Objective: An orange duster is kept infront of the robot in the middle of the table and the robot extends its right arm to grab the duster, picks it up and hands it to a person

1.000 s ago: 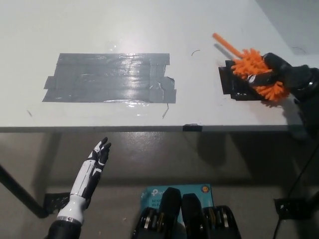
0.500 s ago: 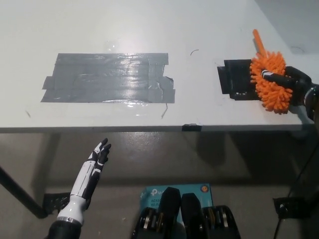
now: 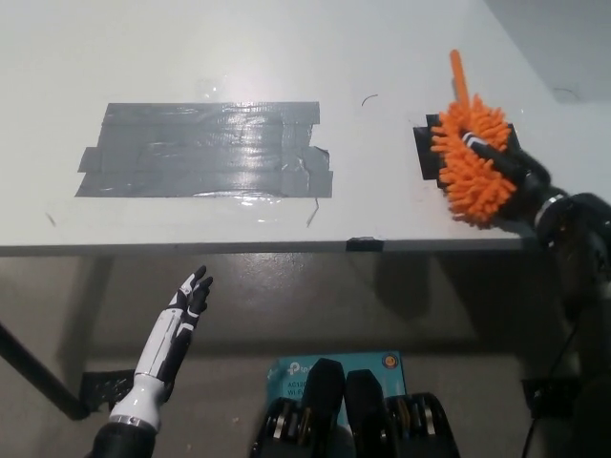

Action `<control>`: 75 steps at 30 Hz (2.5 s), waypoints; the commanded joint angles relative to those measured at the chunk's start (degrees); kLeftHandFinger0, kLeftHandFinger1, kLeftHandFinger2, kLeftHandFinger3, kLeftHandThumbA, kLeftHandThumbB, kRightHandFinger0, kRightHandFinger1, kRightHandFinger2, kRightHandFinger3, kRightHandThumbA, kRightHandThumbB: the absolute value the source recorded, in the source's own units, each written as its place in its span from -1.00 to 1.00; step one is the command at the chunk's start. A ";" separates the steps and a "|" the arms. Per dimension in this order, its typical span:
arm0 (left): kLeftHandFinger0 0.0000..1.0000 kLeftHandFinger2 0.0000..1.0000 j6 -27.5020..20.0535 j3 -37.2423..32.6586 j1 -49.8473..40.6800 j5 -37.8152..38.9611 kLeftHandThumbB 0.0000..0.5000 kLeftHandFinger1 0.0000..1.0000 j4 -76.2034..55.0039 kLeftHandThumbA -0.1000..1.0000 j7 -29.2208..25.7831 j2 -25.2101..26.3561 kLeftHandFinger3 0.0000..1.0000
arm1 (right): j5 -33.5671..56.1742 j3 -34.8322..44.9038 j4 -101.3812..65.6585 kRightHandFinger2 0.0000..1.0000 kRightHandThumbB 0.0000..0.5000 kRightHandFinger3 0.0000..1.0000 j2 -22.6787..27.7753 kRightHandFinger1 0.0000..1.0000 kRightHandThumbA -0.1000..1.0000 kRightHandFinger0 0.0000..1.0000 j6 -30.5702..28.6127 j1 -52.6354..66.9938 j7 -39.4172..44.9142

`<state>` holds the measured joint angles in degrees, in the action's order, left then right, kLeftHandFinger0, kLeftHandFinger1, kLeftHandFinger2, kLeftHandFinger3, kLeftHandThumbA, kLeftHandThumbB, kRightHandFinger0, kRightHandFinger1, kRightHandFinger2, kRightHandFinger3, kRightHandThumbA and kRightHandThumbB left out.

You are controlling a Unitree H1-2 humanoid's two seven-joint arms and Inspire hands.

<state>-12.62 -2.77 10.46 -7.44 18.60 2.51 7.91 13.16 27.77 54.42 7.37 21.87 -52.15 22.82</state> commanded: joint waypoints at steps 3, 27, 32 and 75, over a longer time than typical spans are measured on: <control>1.00 1.00 -0.35 0.96 1.89 1.49 -0.47 1.00 -1.84 0.97 0.22 0.62 1.00 | 25.17 -0.28 -16.71 0.33 -0.65 1.00 -5.23 -0.38 -1.00 -1.00 5.06 -0.38 1.97; 1.00 1.00 -0.62 0.73 2.47 1.15 -0.54 1.00 -1.74 0.97 0.27 0.78 1.00 | 29.67 -4.98 -11.15 0.33 -0.63 1.00 -6.46 -0.39 -1.00 -1.00 5.06 0.40 -4.51; 1.00 1.00 -0.39 0.62 2.46 1.09 -0.53 1.00 -2.04 0.97 0.18 0.76 1.00 | 30.62 -6.61 -11.03 0.28 -0.62 0.98 -5.97 -0.39 -1.00 -1.00 5.06 0.55 -5.20; 1.00 1.00 -0.23 0.50 3.61 1.84 -0.48 1.00 -0.96 0.98 0.78 1.24 1.00 | 22.86 -18.30 -58.18 1.00 0.73 1.00 2.96 1.00 1.00 1.00 2.31 32.56 8.89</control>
<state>-12.16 -2.72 12.73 -6.39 18.48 2.62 8.21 41.98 13.40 11.72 5.63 26.30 -29.03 30.32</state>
